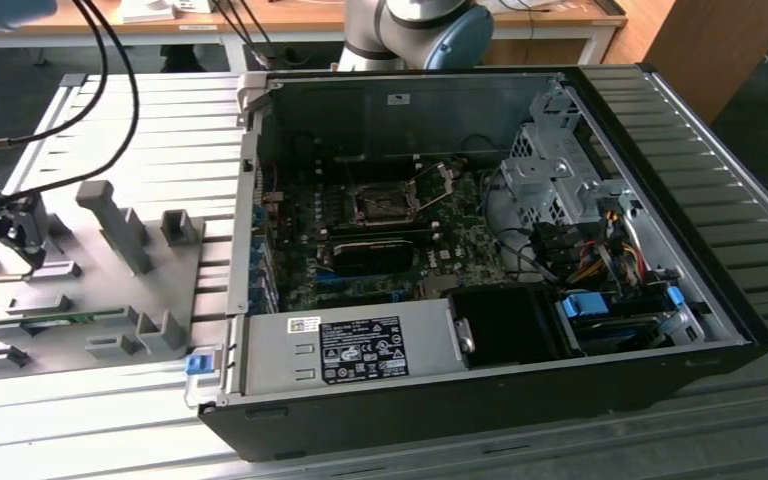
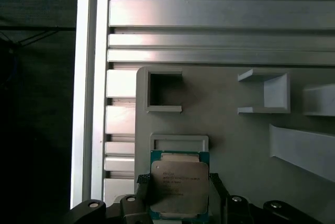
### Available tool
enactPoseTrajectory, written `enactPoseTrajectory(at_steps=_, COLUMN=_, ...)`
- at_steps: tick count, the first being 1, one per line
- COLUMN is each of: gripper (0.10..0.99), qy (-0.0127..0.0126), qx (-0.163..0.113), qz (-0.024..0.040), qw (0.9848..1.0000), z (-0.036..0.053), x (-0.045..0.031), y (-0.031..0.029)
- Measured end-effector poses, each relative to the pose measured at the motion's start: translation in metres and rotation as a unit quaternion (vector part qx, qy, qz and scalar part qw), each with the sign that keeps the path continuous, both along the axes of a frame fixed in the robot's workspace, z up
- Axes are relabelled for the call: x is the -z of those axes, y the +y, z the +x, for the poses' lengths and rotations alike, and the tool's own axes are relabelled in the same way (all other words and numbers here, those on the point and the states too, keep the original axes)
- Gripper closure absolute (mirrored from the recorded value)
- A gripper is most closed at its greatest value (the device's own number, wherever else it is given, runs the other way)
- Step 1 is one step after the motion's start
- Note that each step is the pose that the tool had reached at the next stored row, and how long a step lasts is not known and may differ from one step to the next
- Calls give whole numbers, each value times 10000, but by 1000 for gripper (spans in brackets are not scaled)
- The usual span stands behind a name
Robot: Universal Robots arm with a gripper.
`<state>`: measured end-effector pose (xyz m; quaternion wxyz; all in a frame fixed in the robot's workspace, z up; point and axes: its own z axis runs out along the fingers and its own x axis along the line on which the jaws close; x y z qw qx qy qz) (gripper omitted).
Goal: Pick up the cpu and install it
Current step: 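Pick up the cpu and move it towards the insertion slot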
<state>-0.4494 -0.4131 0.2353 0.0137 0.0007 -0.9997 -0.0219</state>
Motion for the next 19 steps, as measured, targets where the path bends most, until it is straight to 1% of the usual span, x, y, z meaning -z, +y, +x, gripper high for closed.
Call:
enactPoseTrajectory(at_steps=12, gripper=557, qy=0, qx=0, qz=0, qw=10000, z=0, x=-55, y=0)
enactPoseTrajectory(at_steps=19, gripper=557, qy=0, qx=0, qz=0, qw=10000, z=0, x=-73, y=0)
